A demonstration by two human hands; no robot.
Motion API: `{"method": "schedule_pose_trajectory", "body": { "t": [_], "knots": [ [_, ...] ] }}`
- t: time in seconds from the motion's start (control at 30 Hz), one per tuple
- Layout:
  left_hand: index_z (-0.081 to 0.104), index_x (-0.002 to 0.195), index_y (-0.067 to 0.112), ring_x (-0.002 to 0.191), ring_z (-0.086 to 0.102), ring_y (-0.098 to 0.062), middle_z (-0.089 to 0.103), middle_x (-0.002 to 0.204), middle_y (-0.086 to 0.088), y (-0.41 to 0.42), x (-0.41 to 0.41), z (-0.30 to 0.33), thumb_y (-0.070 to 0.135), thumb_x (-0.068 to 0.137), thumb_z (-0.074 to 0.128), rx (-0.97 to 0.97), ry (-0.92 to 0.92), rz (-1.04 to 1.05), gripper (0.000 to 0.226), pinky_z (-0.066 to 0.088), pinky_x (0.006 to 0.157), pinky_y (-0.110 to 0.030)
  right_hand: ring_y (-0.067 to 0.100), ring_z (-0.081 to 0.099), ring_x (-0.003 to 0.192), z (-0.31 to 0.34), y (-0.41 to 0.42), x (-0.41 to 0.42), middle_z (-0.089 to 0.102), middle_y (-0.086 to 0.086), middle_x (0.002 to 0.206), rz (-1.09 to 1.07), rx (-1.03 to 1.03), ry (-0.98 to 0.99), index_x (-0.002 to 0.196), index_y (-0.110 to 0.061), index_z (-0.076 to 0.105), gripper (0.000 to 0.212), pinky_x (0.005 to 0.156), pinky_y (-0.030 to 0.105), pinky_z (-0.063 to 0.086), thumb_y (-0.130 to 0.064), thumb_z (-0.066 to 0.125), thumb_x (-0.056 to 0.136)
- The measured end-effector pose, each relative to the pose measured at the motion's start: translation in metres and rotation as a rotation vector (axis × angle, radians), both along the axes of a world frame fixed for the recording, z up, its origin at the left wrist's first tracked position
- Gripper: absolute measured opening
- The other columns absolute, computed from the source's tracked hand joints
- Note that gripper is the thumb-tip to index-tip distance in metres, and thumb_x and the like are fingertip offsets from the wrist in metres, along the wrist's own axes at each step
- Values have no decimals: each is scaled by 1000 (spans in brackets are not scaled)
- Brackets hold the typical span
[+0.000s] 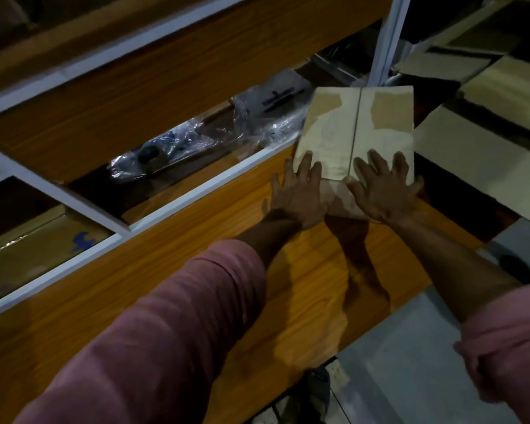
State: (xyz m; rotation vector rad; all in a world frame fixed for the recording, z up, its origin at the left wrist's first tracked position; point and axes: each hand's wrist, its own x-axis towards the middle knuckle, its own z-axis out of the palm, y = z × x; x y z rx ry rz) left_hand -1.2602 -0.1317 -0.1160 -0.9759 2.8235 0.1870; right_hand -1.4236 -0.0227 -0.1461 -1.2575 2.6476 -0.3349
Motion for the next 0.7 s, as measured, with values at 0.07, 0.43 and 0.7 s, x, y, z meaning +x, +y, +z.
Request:
{"method": "schedule_pose_trajectory", "body": {
  "t": [0.07,0.43,0.7],
  "knots": [
    [-2,164,19,155,-16,-41,-15,172,-5,-11,-4,-2,66,97,44,19,-34,-37,93,2,119,-68,40,2,153,1,1,3,17,-7,169,28,28,56,158,-38,28,76,110,73,20,-75,18,92],
    [6,163,26,156,-9,-35,-6,172,2,4,76,-6,62,93,53,71,-21,82,92,17,116,-70,38,3,152,6,5,76,14,-8,169,109,74,74,158,-39,27,83,112,69,25,-83,12,88],
    [3,163,28,156,-15,-35,-11,172,4,31,241,-9,59,95,53,120,-31,229,91,8,116,-73,39,11,149,6,15,231,15,-9,169,227,142,98,158,-39,24,83,110,65,30,-82,15,87]
  ]
}}
